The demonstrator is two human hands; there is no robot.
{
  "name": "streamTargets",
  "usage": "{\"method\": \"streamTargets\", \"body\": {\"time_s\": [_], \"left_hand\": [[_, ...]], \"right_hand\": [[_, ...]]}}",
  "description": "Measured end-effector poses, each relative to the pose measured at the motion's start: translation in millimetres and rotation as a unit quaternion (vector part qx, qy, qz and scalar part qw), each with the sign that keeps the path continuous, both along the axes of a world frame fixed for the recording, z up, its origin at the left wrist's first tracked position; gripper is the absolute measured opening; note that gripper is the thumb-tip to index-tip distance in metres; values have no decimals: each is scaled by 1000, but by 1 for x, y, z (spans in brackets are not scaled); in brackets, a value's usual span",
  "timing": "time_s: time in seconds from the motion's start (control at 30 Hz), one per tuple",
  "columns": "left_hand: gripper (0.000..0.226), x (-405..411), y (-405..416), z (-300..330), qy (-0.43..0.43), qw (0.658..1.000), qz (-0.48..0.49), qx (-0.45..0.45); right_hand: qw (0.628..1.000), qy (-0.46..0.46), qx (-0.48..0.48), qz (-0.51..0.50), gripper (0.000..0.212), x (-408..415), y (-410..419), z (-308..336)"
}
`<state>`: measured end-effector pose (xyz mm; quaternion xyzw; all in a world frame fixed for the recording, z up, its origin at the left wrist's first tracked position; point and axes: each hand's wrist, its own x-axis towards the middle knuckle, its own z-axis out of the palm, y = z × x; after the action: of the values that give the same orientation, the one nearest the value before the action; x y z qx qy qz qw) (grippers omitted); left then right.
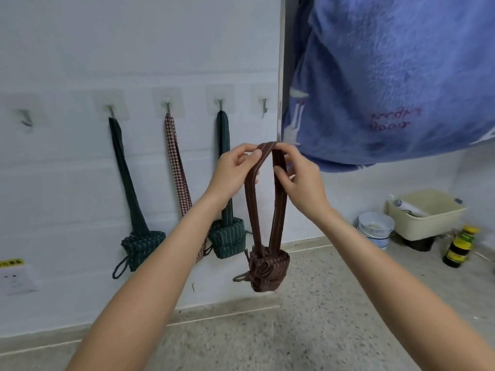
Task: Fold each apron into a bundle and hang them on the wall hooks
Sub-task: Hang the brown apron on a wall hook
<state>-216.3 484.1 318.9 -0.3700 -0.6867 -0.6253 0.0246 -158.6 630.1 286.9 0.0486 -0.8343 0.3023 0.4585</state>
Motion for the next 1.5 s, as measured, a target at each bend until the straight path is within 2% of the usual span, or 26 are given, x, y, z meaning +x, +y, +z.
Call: {"method": "streamTargets", "body": {"time_s": [0.13, 0.27, 0.43, 0.57, 0.67, 0.9, 1.0, 1.1, 1.2, 1.3, 1.4, 1.5], "left_hand": [[16, -32, 23, 25, 32, 996, 68, 40], [15, -60, 43, 51, 102, 979, 173, 47], [13, -81, 54, 57, 191, 949, 250, -16], [16, -87, 56, 44, 214, 933, 282, -64], [18, -85, 57, 39, 239, 918, 304, -90], [15, -78, 51, 23, 233, 923, 295, -86], [17, -59, 45, -18, 247, 927, 276, -60], [17, -38, 35, -69, 197, 951, 236, -43], [27, -30, 28, -131, 131, 963, 192, -135], [41, -26, 34, -155, 80, 965, 162, -190], [50, -24, 40, -160, 71, 956, 181, -220], [43, -23, 39, -171, 72, 944, 219, -235]], "right_hand": [[990, 37, 107, -85, 43, -30, 21, 36], [977, 40, 167, -126, 42, -55, 34, 68], [984, 10, 145, -105, 31, -74, 47, 82], [986, -41, 145, -71, 31, -80, 57, 69], [988, -40, 139, -53, 32, -82, 57, 60], [996, -31, 72, -31, 36, -79, 46, 44], [999, -34, -28, 22, 33, -65, 50, -4], [993, -38, -110, 25, 29, -47, 58, -64], [960, -138, -242, 25, 39, -34, 56, -134], [909, -222, -341, 93, 43, -28, 46, -168], [905, -209, -346, 133, 36, -29, 38, -172], [938, -193, -269, 104, 34, -34, 37, -169]]}}
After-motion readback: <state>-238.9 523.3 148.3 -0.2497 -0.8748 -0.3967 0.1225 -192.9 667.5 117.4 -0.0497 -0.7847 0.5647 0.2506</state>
